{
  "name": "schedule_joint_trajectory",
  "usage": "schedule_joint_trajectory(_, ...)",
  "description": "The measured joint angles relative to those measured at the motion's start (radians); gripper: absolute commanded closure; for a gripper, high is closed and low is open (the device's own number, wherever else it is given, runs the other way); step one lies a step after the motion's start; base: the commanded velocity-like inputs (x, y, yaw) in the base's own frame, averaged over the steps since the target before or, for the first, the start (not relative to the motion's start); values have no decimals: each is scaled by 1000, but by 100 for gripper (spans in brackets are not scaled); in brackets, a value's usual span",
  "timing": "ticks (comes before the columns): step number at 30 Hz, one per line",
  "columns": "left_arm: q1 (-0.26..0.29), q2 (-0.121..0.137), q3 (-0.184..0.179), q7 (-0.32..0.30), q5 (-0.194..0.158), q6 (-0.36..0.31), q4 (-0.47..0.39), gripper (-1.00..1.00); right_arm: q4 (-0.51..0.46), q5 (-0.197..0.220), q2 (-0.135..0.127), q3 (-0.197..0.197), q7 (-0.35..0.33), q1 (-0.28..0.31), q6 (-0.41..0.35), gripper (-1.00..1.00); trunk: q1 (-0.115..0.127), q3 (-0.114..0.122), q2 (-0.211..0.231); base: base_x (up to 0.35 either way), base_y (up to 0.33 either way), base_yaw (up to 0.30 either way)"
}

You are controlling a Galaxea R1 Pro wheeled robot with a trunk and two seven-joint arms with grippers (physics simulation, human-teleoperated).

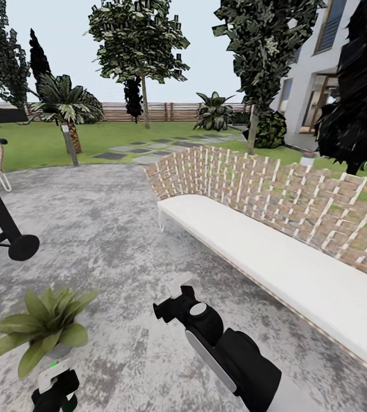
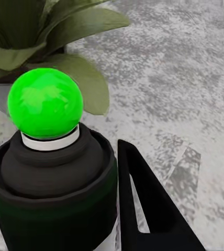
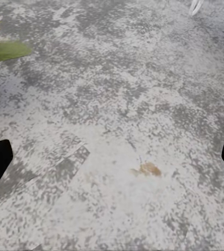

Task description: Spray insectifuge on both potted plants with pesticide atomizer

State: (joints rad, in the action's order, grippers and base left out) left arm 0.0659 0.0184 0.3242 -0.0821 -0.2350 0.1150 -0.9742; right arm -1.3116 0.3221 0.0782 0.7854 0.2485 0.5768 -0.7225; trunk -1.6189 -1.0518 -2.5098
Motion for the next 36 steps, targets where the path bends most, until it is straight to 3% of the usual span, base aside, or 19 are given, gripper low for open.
schedule_joint_trajectory(5, 0, -1, 0, 2, 0, 1, 1, 100, 1, 0, 0, 0, 0, 0, 0, -100, 0, 0, 0, 247, 112, 0)
schedule_joint_trajectory(16, 0, -3, -2, 7, -4, -3, 16, 100, 2, 0, 0, 0, 0, 0, 0, -100, 0, 0, 0, 9, 3, 0)
schedule_joint_trajectory(19, 0, -31, -2, 24, -4, -11, -22, 100, 2, 0, 0, 0, 0, 0, 0, -100, 0, 0, 0, 0, 0, 0)
schedule_joint_trajectory(21, 0, -49, -3, 87, -2, -12, -51, 100, 2, 0, 0, 0, 0, 0, 0, -100, 0, 0, 0, 0, 0, 0)
schedule_joint_trajectory(25, 0, -58, -5, 123, -4, -12, -65, 100, 4, 0, 0, 0, 0, 0, 0, -100, 0, 0, 0, 0, 0, 0)
schedule_joint_trajectory(26, 0, -71, -5, 134, -2, -13, -78, 100, 4, 0, 0, 0, 0, 0, 0, -100, 0, 0, 0, 0, 0, 0)
schedule_joint_trajectory(28, 0, -96, -11, 202, 1, -32, -96, 100, 5, 0, 0, 0, 0, 0, 0, -100, 0, 0, 0, 0, 0, 0)
schedule_joint_trajectory(30, 0, -104, -55, 268, 0, -61, -108, 100, 5, 0, 0, 1, 0, 0, 0, -100, 0, 0, 0, 0, 0, 0)
schedule_joint_trajectory(31, 0, -106, -129, 311, -5, -73, -116, 100, 5, 0, 0, 0, 0, 0, 0, -100, 0, 0, 0, 0, 0, 0)
schedule_joint_trajectory(32, 0, -106, -164, 334, -7, -77, -119, 100, 5, 0, 0, 0, 0, 0, 0, -100, 0, 0, 0, 0, 0, 0)
schedule_joint_trajectory(36, 0, -108, -196, 390, -9, -79, -135, 100, 5, 0, 0, 1, 0, 0, 0, -100, 0, 0, 0, 0, 0, 0)
